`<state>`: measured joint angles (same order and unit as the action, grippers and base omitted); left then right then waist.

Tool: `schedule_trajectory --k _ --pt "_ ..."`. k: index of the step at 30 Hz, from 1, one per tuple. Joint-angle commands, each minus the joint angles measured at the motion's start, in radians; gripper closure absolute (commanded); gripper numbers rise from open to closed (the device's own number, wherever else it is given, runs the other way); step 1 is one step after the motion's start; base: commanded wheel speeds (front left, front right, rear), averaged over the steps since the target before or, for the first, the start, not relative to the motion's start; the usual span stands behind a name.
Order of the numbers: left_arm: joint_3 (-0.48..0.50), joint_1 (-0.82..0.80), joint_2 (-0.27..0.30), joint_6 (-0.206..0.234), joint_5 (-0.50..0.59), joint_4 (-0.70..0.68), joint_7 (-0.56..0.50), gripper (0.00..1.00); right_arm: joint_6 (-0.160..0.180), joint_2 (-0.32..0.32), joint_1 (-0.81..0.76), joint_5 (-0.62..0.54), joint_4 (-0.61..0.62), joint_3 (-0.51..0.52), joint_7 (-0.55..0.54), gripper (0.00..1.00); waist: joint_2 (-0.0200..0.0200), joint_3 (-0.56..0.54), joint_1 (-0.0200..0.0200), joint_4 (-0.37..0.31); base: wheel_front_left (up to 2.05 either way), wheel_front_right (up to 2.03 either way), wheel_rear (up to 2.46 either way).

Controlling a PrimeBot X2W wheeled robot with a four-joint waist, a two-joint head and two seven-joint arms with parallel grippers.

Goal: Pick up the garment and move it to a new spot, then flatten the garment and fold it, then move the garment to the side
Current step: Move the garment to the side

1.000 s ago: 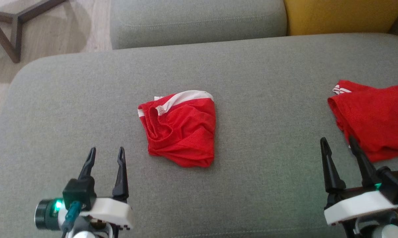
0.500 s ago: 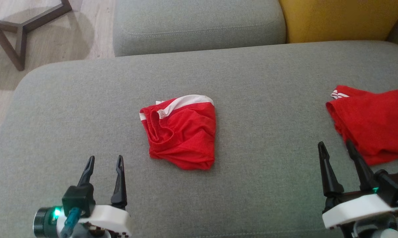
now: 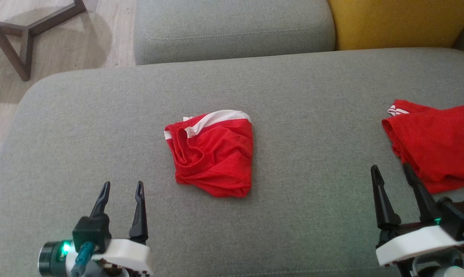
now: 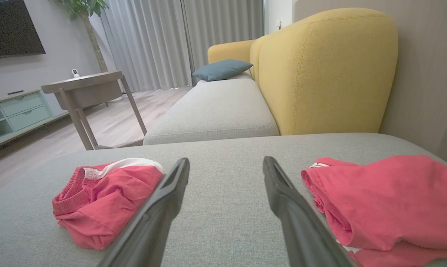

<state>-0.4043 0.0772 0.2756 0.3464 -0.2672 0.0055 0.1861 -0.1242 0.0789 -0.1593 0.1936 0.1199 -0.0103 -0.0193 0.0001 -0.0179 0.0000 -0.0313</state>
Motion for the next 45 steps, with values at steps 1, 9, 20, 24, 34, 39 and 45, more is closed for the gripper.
schedule_trajectory --k 1,9,20,24,34,39,45 --pt "0.037 -0.041 0.02 0.009 -0.008 -0.032 0.004 0.0 -0.007 0.007 0.023 0.002 0.037 -0.017 -0.002 0.0 -0.0001 0.001 0.0 0.0 0.0 0.0 0.0" --pt "0.033 -0.047 0.023 0.013 -0.007 -0.032 0.007 0.0 -0.007 0.006 0.024 0.001 0.036 -0.012 -0.005 0.0 -0.0001 0.002 0.0 0.003 0.0 0.0 0.0" --pt "0.019 -0.081 0.024 0.014 0.011 -0.046 0.021 0.0 -0.007 0.014 0.036 0.005 0.017 0.007 -0.008 0.0 -0.0001 0.03 0.0 0.046 0.0 0.0 0.0" --pt "0.009 -0.127 0.014 0.008 0.025 -0.058 0.034 0.0 -0.007 0.038 0.085 0.024 -0.033 -0.001 -0.014 0.0 -0.0001 0.083 0.0 0.102 0.0 0.0 0.0" --pt "-0.013 -0.219 -0.035 -0.009 0.044 -0.048 0.067 0.0 -0.007 0.074 0.269 0.086 -0.256 -0.114 -0.023 0.0 -0.0001 0.181 0.0 0.237 0.0 0.0 0.0" --pt "-0.018 -0.238 -0.058 -0.015 0.054 -0.04 0.073 0.0 -0.007 0.065 0.364 0.137 -0.384 -0.185 -0.056 0.0 -0.0001 0.204 0.0 0.281 0.0 0.0 0.0" --pt "-0.014 -0.255 -0.074 -0.021 0.069 -0.041 0.075 0.0 -0.007 0.053 0.444 0.189 -0.499 -0.224 -0.131 0.0 -0.0001 0.218 0.0 0.302 0.0 0.0 0.0"
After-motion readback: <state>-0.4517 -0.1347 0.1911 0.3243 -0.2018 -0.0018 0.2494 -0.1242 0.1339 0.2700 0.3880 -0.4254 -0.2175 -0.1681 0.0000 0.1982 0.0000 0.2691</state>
